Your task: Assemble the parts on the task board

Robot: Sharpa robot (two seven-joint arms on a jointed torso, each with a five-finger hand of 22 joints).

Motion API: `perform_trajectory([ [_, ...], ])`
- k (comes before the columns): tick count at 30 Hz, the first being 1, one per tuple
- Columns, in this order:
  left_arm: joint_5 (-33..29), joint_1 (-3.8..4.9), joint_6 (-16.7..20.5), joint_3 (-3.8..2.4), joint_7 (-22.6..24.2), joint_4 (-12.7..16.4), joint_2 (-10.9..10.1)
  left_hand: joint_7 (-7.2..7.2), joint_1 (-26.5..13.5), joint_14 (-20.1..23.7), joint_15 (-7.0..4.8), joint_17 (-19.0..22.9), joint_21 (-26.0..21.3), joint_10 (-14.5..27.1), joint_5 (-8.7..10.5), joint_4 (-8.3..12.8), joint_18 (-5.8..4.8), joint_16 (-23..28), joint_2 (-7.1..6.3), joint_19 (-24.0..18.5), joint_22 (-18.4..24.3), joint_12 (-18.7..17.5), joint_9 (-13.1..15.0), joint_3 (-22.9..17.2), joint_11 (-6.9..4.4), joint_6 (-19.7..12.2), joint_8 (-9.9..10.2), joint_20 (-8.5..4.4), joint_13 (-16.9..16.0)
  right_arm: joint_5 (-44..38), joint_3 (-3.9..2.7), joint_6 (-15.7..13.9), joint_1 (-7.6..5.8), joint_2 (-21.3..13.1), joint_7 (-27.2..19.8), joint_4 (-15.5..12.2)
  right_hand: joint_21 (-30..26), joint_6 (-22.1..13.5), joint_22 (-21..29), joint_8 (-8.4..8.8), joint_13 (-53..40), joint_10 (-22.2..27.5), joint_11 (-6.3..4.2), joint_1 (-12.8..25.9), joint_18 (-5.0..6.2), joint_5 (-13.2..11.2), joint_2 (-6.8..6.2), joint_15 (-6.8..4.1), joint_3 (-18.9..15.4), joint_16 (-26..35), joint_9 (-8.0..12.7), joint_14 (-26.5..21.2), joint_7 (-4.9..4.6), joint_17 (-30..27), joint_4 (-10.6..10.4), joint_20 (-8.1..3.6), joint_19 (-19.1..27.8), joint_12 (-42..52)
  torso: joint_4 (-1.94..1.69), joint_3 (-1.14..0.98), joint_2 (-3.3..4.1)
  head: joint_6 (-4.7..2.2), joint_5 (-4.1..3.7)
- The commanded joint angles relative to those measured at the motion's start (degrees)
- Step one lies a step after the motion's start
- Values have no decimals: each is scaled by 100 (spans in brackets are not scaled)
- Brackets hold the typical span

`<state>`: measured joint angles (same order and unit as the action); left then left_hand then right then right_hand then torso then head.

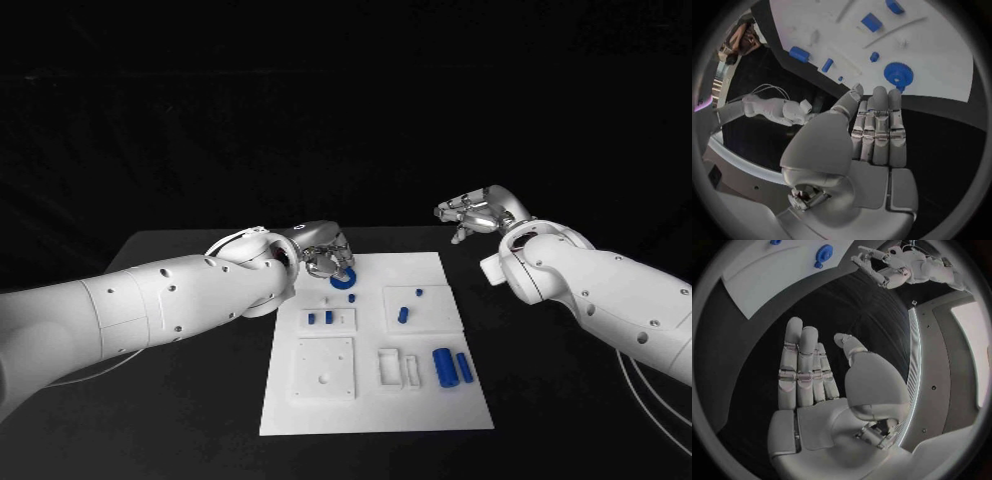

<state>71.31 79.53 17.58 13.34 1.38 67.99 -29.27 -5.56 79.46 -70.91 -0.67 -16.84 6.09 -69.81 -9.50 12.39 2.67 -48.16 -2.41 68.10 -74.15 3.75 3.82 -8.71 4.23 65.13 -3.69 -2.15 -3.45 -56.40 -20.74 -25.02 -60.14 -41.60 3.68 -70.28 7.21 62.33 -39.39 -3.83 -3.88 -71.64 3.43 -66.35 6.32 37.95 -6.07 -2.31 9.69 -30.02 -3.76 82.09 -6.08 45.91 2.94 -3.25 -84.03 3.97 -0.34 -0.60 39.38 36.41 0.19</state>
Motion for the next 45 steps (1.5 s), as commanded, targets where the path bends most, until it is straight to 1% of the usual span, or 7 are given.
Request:
perform_trajectory([
  [1,646,-26,110,19,357,-158,92,8,27,36,-37,-38,62,-6,-31,11,114,-131,-40,21,-178,-40,-4,-94,-26,28,11,-8,7,56,-2,22,2,6,-150,-21,52,7,91,23,28,115,28,24,83,8,-31,65,34,36,7,-3,-42,-8,23,51,-223,-32,43,4,39,-10,2],
  [5,780,-50,23,35,425,-293,168,11,-49,-6,-37,-115,130,47,12,-12,125,-402,-103,87,-212,-39,-4,-159,-18,8,11,-5,6,69,-2,10,2,12,-154,-37,79,-77,187,23,35,380,100,19,110,34,-38,107,-54,37,7,-22,-87,-22,55,86,-214,-39,60,4,62,-24,-19],
  [9,861,-88,-174,41,449,-384,245,17,-78,2,-50,-148,162,329,27,-41,123,-559,-160,121,-210,-41,-8,-159,20,-52,15,-5,8,85,-2,7,2,26,-160,-52,50,-113,356,22,39,596,161,-51,168,53,30,157,-253,75,7,-59,-114,-94,91,151,-212,-41,78,-1,78,-33,-10],
  [13,914,-147,-332,43,456,-480,331,26,-44,31,-74,-134,214,511,26,-91,108,-700,-183,141,-212,-43,-6,-165,30,-102,13,-29,10,93,-1,4,2,40,-167,-67,93,-121,497,23,41,634,169,-84,181,62,67,164,-353,67,7,-58,-119,-137,103,161,-216,-44,97,0,95,-36,-10],
  [20,948,-260,-475,43,513,-664,450,32,-12,-127,-116,-57,485,608,-32,-187,119,-1024,-186,193,-217,-45,-6,-220,27,-102,13,-72,13,103,-1,2,2,53,-172,-92,189,-133,657,24,43,650,173,-92,184,78,75,164,-381,43,7,-63,-123,-162,108,162,-211,-47,81,4,89,-19,-36],
  [33,971,-339,-696,43,585,-885,536,20,-59,-192,-128,-12,792,573,-60,-205,140,-1290,-190,142,-211,-46,-7,-346,17,-129,13,-84,14,109,-1,28,2,59,-171,-115,218,-151,708,25,43,667,178,-95,186,87,75,166,-390,36,8,-64,-130,-166,105,164,-209,-47,85,5,90,-5,-55],
  [45,957,-423,-687,42,695,-1117,625,31,-105,-177,-127,27,973,454,-71,-146,167,-1355,-140,63,-213,-47,-10,-563,5,-155,14,-83,15,110,-1,52,2,83,-175,-108,218,-151,708,25,43,667,178,-95,186,87,75,166,-390,36,8,-64,-130,-166,105,164,-209,-47,77,-2,86,18,-47],
])
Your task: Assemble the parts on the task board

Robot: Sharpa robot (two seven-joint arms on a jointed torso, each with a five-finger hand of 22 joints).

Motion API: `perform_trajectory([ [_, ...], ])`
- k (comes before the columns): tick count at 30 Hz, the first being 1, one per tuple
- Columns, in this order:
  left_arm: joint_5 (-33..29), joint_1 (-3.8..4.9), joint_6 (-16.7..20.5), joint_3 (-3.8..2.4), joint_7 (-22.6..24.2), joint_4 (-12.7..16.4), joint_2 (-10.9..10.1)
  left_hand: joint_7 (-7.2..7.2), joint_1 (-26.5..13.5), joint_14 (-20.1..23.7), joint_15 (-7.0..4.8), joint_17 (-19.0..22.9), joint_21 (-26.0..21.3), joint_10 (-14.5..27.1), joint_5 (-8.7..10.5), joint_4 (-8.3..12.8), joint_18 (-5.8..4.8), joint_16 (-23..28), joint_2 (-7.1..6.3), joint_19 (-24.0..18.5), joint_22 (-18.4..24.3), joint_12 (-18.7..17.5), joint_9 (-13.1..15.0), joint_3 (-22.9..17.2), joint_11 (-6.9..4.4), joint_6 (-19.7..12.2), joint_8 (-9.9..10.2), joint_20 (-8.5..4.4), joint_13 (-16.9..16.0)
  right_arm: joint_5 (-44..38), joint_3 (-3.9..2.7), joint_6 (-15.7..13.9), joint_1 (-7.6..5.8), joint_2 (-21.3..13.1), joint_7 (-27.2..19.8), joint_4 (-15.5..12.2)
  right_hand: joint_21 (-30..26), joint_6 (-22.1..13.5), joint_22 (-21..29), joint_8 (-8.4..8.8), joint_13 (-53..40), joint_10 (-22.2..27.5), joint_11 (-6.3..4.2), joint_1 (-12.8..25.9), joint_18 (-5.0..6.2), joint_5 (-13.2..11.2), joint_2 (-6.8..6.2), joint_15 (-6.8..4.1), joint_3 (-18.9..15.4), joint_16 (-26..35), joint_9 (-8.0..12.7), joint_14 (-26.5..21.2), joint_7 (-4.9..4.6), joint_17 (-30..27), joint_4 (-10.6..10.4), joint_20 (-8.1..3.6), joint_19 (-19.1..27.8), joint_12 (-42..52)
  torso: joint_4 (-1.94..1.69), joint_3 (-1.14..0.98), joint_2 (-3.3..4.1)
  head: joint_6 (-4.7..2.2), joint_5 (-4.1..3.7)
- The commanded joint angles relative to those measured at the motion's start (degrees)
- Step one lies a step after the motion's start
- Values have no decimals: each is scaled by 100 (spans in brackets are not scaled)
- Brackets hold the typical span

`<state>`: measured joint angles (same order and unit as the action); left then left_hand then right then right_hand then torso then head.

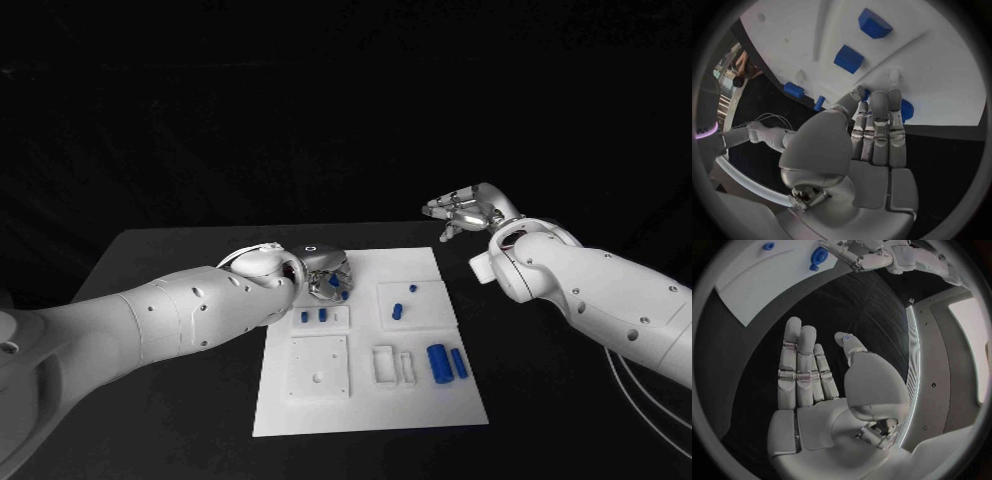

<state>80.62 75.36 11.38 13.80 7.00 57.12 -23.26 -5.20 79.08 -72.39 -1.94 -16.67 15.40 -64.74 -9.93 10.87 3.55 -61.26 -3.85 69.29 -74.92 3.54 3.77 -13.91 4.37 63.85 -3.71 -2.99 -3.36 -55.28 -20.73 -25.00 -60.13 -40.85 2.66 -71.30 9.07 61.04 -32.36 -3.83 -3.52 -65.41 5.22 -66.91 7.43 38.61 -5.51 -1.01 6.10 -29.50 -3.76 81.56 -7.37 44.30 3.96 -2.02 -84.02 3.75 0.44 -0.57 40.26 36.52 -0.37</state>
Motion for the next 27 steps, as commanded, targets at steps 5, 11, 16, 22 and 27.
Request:
perform_trajectory([
  [5,14,-17,-61,-4,157,-85,46,0,-78,-31,-13,6,125,-110,-6,27,81,-88,20,-89,-135,-25,-9,-119,-26,-62,15,-7,6,-1,-2,52,2,17,-76,-2,73,-20,64,24,7,45,-1,-45,77,19,29,36,-21,-25,8,-11,0,-7,7,40,-206,-25,0,-2,-2,9,10],
  [11,-9,-39,-68,-5,183,-138,71,8,-87,-43,-28,4,167,-164,22,22,74,-110,37,-93,-134,-24,-14,-154,-48,-115,17,-20,6,0,-2,56,2,20,-79,0,73,-20,64,24,7,45,-1,-45,77,19,29,36,-21,-25,8,-11,0,-7,7,40,-206,-25,3,-3,0,16,12],
  [16,-35,-55,-74,-5,200,-153,84,17,-99,-59,-42,2,211,-205,45,9,60,-137,39,-92,-130,-25,-18,-180,-63,-169,20,-37,6,0,-2,58,2,23,-81,3,73,-20,64,24,7,45,-1,-45,77,19,29,36,-21,-25,8,-11,0,-7,7,40,-206,-25,0,-3,0,20,5],
  [22,-53,-62,-117,-5,196,-149,97,40,-105,-96,-52,-13,241,-233,89,1,57,-185,32,-76,-128,-25,-19,-191,-76,-246,18,-44,6,0,-2,60,2,28,-85,5,73,-20,64,24,7,45,-1,-45,77,19,29,36,-21,-25,8,-11,0,-7,7,40,-206,-25,-1,-4,-1,25,4],
  [27,-58,-70,-158,-5,173,-166,110,5,-114,-70,-53,-13,239,-228,109,-20,48,-196,46,-91,-125,-24,-18,-193,-76,-167,15,-46,6,0,-2,63,2,30,-86,9,101,-15,120,24,7,42,-2,-39,76,22,29,37,-5,-27,8,-17,1,-12,16,41,-200,-25,2,-4,1,25,12],
])
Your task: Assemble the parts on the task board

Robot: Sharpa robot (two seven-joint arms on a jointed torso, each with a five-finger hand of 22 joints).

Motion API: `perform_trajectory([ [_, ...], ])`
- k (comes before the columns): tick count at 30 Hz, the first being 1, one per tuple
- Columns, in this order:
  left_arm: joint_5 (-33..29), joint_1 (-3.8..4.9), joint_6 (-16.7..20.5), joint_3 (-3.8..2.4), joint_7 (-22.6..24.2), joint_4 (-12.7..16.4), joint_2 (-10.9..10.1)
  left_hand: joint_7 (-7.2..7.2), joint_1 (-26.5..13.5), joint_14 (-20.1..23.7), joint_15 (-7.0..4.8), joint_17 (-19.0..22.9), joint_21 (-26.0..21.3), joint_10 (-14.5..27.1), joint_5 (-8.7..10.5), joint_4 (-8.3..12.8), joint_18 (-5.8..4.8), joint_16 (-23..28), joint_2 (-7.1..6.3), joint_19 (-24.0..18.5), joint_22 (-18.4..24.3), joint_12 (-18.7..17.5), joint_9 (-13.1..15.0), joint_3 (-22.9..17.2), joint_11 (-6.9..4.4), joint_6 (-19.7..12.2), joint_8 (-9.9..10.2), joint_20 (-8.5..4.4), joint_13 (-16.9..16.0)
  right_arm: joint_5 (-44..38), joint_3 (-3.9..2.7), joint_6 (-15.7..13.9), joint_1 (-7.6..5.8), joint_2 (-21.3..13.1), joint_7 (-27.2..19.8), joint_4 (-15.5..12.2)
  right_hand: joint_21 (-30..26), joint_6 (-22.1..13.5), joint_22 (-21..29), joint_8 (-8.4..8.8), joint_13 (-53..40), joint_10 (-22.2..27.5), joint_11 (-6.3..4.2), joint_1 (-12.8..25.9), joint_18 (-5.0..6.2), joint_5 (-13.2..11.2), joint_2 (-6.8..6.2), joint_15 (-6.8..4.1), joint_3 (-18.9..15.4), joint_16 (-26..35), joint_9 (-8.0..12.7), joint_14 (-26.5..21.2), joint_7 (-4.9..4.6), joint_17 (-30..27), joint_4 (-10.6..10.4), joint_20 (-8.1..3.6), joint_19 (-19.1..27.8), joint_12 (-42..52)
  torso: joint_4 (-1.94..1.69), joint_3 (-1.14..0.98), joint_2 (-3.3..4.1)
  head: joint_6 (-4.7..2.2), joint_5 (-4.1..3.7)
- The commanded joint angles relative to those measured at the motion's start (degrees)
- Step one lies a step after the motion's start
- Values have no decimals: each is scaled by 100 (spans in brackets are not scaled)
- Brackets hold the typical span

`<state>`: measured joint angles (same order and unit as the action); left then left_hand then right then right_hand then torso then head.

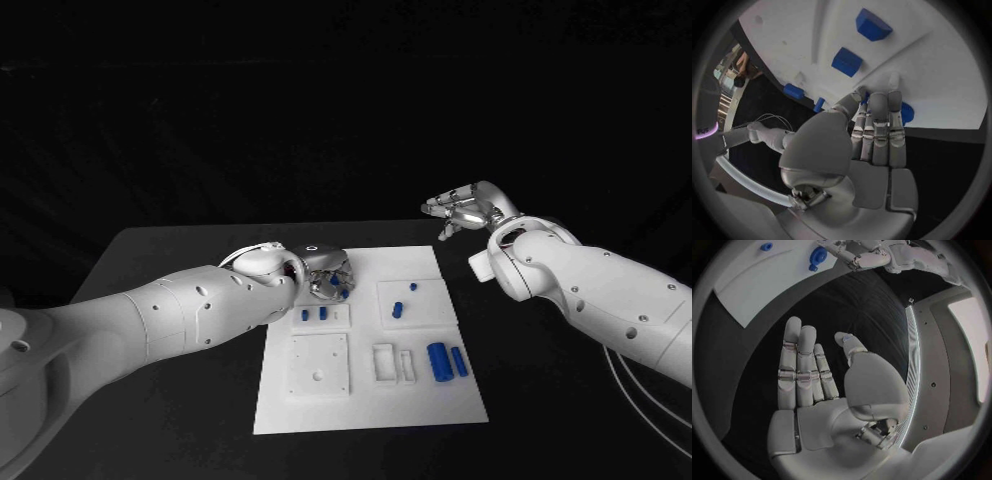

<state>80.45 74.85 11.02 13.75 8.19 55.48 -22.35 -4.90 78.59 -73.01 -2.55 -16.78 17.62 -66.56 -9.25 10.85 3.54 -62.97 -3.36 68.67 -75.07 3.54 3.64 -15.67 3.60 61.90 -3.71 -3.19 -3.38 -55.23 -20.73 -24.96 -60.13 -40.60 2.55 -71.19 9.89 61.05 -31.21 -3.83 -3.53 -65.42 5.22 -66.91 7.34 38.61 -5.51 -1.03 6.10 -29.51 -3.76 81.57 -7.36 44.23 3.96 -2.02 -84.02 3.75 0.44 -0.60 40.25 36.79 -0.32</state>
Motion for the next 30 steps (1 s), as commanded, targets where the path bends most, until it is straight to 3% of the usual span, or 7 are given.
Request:
perform_trajectory([
  [1,-41,-21,-133,1,51,-6,22,-26,-65,-8,7,-2,18,-50,40,-19,49,-26,-1,-29,-110,-24,-5,-17,0,31,15,-27,7,-5,-2,60,2,4,-75,-2,19,-15,5,24,9,42,-2,-39,85,22,29,39,-6,-26,8,-19,1,-5,16,41,-200,-25,2,-1,1,2,6],
  [9,-42,-33,-238,0,39,-18,37,-50,-65,-53,12,-13,35,-208,39,-58,51,-74,72,-27,-112,-25,-2,-35,-20,168,10,-28,7,-5,-2,63,2,0,-77,-2,19,-15,5,24,9,42,-2,-39,85,22,29,39,-6,-26,8,-19,1,-5,16,41,-200,-25,2,0,2,11,-7],
  [19,-20,-38,-320,0,-86,-51,50,-72,33,-189,49,-67,122,-586,34,-84,129,-256,266,39,-117,-27,4,41,-72,523,12,5,6,-4,-2,63,2,-3,-80,-3,41,-3,51,23,9,33,-4,-30,82,22,29,36,10,-28,7,-21,5,-9,22,39,-200,-25,0,0,2,20,-12],
  [30,-21,-43,-75,0,-76,-43,38,-14,107,-354,-15,-80,275,-904,-14,-2,142,-304,430,107,-114,-22,18,219,-179,851,9,-46,-1,2,-2,58,2,-1,-84,-6,53,-2,76,24,9,30,-5,-21,80,23,28,36,17,-29,8,-21,6,-9,20,38,-197,-26,0,5,2,8,-7],
])
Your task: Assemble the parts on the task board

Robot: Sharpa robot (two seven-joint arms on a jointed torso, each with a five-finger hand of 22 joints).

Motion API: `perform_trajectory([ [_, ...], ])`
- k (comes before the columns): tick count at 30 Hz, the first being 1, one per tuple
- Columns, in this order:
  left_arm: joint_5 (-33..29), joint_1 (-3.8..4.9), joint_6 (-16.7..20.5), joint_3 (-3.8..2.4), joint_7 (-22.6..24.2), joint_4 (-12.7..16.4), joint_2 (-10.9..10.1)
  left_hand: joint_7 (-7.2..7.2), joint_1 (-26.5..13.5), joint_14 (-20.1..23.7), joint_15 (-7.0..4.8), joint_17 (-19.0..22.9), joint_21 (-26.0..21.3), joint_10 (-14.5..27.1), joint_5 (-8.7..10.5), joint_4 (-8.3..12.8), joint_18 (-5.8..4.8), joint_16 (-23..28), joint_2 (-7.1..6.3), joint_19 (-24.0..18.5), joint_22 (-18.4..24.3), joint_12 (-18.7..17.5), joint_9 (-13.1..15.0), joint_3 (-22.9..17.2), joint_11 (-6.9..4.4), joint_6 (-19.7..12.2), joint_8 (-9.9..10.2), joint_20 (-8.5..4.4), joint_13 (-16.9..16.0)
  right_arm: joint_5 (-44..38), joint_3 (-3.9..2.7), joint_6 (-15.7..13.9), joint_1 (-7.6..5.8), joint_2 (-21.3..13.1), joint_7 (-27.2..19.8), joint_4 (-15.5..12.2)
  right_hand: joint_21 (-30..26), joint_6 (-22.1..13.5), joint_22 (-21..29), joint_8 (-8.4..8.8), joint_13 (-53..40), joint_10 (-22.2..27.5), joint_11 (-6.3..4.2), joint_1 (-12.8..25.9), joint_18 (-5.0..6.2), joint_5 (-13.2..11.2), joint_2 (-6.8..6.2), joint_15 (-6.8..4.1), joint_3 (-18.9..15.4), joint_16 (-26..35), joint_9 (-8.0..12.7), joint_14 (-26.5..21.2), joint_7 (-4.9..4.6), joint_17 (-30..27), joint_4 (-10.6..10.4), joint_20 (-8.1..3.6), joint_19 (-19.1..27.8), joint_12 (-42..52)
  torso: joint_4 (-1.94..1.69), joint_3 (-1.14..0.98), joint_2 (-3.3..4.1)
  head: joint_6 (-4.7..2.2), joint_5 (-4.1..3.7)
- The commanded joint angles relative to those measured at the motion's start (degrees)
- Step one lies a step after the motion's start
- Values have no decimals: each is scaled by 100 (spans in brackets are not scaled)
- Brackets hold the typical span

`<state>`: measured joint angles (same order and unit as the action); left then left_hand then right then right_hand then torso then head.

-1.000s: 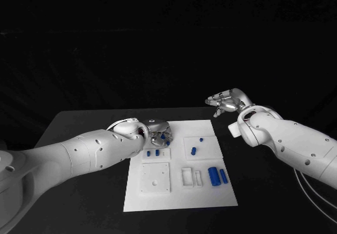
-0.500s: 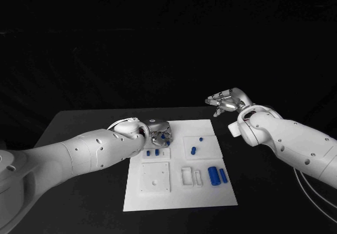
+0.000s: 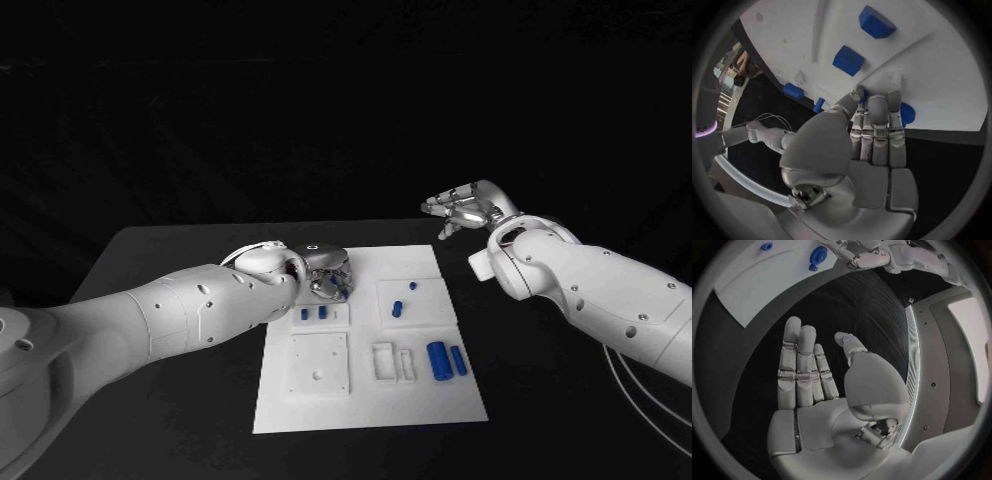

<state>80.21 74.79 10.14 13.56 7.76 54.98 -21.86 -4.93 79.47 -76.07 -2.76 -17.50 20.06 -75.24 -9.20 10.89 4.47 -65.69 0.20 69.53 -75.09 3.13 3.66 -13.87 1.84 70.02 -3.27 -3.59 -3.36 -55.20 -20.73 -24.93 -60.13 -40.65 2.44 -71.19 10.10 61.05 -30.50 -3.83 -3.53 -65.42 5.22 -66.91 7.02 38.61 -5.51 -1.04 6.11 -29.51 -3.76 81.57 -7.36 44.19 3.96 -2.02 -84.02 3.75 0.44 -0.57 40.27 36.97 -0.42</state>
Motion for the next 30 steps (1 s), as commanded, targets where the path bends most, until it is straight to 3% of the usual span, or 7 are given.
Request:
perform_trajectory([
  [1,-8,-37,48,18,-25,12,-20,-4,11,-66,0,-12,49,-66,-24,21,49,-36,93,22,-111,20,19,56,-14,68,-40,-10,-3,-1,-2,55,2,4,-74,-7,32,-3,4,24,9,30,-5,-21,113,24,28,36,17,-29,8,-21,5,-5,20,38,-197,-26,0,1,0,-10,4],
  [8,-136,-39,249,13,6,166,-180,-2,-41,-129,-28,-21,112,-83,-27,140,46,-19,125,43,-106,20,17,40,-20,84,-34,-40,-3,0,-2,51,2,1,-77,-3,32,-3,4,24,9,30,-5,-21,113,24,28,36,17,-29,8,-21,5,-5,20,38,-197,-26,0,2,0,-6,-8],
  [12,-222,-38,336,-29,2,326,-317,-3,-54,-140,-33,-33,128,-76,-28,175,36,-19,126,47,-105,20,16,25,-18,76,-34,-55,-3,4,-2,47,2,-8,-79,2,32,-3,4,24,9,30,-5,-21,113,24,28,36,17,-29,8,-21,5,-5,20,38,-197,-26,-12,8,-7,-17,-8],
  [17,-361,-37,387,-196,-21,499,-459,-3,-67,-147,-34,-36,134,-75,-16,180,36,-17,126,52,-103,20,16,23,-19,78,-33,-55,-3,7,-2,43,2,-14,-81,1,32,-3,4,24,9,30,-5,-21,113,24,28,36,17,-29,8,-21,5,-5,20,38,-197,-26,-17,4,-6,-35,9],
  [21,-514,-34,339,-393,-77,707,-618,-3,-67,-147,-34,-36,134,-75,-16,180,36,-17,126,52,-103,20,16,23,-19,78,-33,-55,-3,8,-3,44,2,-20,-82,3,32,-3,4,24,9,30,-5,-21,113,24,28,36,17,-29,8,-21,5,-5,20,38,-197,-26,-9,7,-5,-39,30],
  [24,-595,-8,207,-493,-150,949,-810,-3,-69,-147,-34,-37,133,-70,-1,190,35,-7,123,51,-101,20,16,21,-18,75,-33,-55,-3,10,-3,44,2,-38,-81,4,32,-3,4,24,9,30,-5,-21,113,24,28,36,17,-29,8,-21,5,-5,20,38,-197,-26,-17,3,-8,-34,25],
  [30,-707,61,-4,-556,-293,1327,-1145,-1,-70,-147,-33,-39,129,-73,20,194,33,-1,122,44,-101,21,16,30,-20,79,-34,-53,-4,18,-3,46,2,-70,-79,0,32,-3,4,24,9,30,-5,-21,113,24,28,36,17,-29,8,-21,5,-5,20,38,-197,-26,-26,0,-5,-38,49],
])
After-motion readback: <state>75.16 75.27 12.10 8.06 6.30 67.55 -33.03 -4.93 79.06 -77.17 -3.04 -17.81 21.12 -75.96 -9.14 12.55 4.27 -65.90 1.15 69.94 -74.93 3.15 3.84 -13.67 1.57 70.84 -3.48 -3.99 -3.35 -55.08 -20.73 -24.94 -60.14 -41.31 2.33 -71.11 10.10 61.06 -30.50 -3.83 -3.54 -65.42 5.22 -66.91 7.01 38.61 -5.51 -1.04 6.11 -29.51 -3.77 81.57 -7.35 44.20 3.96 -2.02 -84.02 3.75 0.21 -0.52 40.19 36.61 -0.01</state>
